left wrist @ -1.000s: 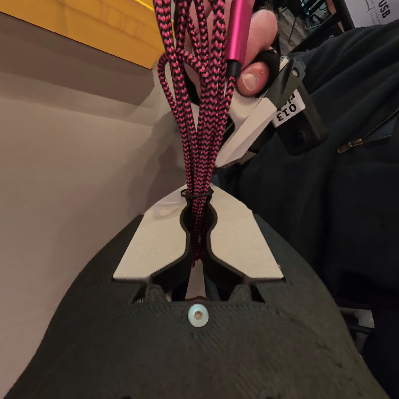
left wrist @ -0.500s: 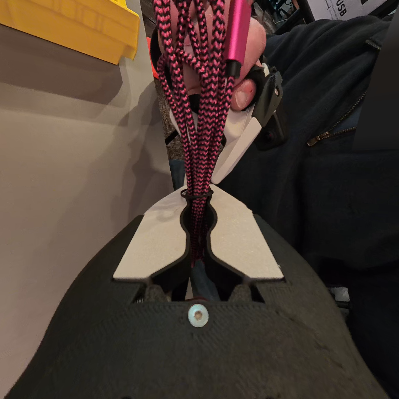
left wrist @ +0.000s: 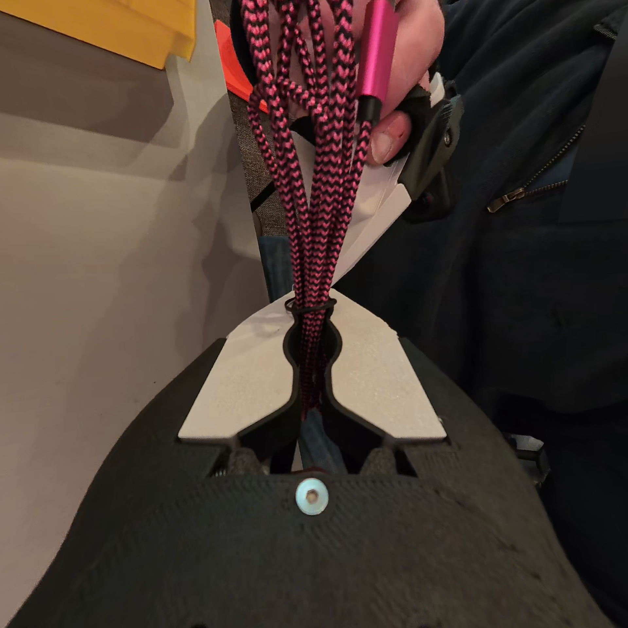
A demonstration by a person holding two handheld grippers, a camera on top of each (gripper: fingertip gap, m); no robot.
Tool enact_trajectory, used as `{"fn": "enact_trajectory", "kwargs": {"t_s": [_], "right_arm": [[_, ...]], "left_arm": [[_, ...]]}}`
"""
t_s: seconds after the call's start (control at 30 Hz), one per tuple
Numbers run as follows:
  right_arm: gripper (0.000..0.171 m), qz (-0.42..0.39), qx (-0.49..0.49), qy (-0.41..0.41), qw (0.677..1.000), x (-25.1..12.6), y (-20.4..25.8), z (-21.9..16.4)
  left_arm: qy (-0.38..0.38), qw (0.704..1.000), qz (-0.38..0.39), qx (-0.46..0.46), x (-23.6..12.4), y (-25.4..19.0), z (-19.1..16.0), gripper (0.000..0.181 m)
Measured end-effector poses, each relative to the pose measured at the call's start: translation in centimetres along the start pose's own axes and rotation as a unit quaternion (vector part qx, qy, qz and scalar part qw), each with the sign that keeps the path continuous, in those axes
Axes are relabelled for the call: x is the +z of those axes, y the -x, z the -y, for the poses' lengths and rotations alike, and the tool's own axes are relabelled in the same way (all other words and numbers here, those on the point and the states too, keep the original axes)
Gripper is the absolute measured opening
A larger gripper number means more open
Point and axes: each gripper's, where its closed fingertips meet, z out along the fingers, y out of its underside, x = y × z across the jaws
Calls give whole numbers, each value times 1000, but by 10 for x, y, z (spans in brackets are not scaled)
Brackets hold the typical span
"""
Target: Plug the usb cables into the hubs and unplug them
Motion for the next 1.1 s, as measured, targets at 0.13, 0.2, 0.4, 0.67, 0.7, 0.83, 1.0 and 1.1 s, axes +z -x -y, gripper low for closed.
{"fn": "enact_trajectory", "kwargs": {"t_s": [0.13, 0.2, 0.4, 0.67, 0.7, 0.83, 1.0, 1.1], "right_arm": [[0, 3, 23, -2, 1000, -1, 1, 1], [0, 11, 53, -8, 999, -1, 2, 1], [0, 22, 176, -29, 984, -2, 0, -3], [0, 53, 501, -107, 857, -3, -6, -9], [0, 58, 553, -120, 823, -3, -6, -11], [0, 96, 738, -194, 639, -1, -6, -15], [0, 123, 857, -278, 415, 0, -6, -16], [0, 131, 882, -313, 326, 0, -5, -16]], "left_arm": [[5, 1000, 7, 4, 2, 1, -2, 8], [8, 1000, 13, 9, 3, 2, -2, 8], [10, 999, 33, 27, 2, 2, -2, 8], [14, 992, 93, 82, -2, 5, 2, 8], [15, 990, 107, 91, -3, 7, 3, 8], [36, 977, 163, 133, -6, 12, 4, 8], [61, 950, 234, 197, -8, 17, 8, 8], [78, 924, 282, 247, -8, 21, 9, 8]]}}
